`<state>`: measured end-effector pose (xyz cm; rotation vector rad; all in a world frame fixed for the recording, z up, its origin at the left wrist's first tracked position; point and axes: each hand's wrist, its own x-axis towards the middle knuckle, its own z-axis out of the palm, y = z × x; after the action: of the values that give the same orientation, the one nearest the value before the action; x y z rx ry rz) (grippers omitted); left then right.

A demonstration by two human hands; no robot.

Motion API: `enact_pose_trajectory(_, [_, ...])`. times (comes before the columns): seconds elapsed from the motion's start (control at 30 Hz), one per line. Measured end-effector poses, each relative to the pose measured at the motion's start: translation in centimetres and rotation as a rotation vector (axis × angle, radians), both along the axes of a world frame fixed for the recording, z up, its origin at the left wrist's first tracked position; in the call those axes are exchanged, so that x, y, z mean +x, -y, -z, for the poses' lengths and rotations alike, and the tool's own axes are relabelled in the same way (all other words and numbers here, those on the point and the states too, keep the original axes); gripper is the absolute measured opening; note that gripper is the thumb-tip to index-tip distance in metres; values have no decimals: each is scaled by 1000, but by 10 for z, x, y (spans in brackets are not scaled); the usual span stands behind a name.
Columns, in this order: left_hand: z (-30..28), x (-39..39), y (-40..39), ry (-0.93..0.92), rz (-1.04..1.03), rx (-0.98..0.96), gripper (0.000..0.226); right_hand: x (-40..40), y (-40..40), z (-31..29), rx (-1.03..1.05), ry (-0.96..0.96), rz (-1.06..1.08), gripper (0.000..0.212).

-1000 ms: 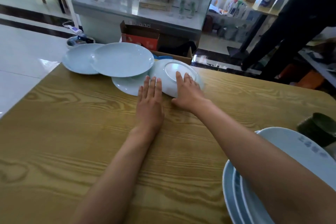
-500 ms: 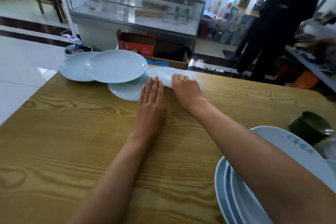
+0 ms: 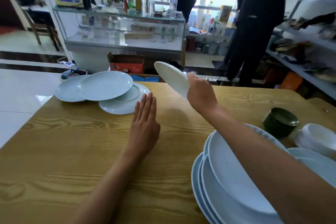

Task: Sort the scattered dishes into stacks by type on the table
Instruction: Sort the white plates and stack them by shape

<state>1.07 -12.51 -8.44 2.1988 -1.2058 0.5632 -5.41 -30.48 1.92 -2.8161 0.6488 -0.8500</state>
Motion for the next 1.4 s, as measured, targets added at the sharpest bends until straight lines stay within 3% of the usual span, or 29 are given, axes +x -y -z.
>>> enact_pose_trajectory(0.23, [-48, -39, 11, -17, 115, -142, 78, -49, -2, -32, 566, 433, 58, 40])
enact_pose_trajectory(0.37, [-79, -60, 24, 55, 245, -56, 78, -92, -2, -49, 801, 654, 87, 29])
enact_pose_trajectory(0.57, [-112, -109, 45, 130, 332, 86, 74, -165, 6, -61, 1137, 911, 186, 34])
enact_pose_trajectory(0.77, [-124, -166, 64, 149, 479, 68, 66, -252, 12, -56, 1079, 972, 270, 16])
enact_pose_trajectory(0.93, [-114, -209, 76, 162, 570, 190, 76, -323, 19, -31, 1078, 1023, 405, 19])
enact_pose_trajectory(1.13, [-108, -247, 83, 43, 722, 273, 72, -386, 14, -2, 1053, 1067, 673, 19])
enact_pose_trajectory(1.4, [-98, -258, 90, 15, 751, 261, 72, -424, 12, 18, 831, 842, 905, 22])
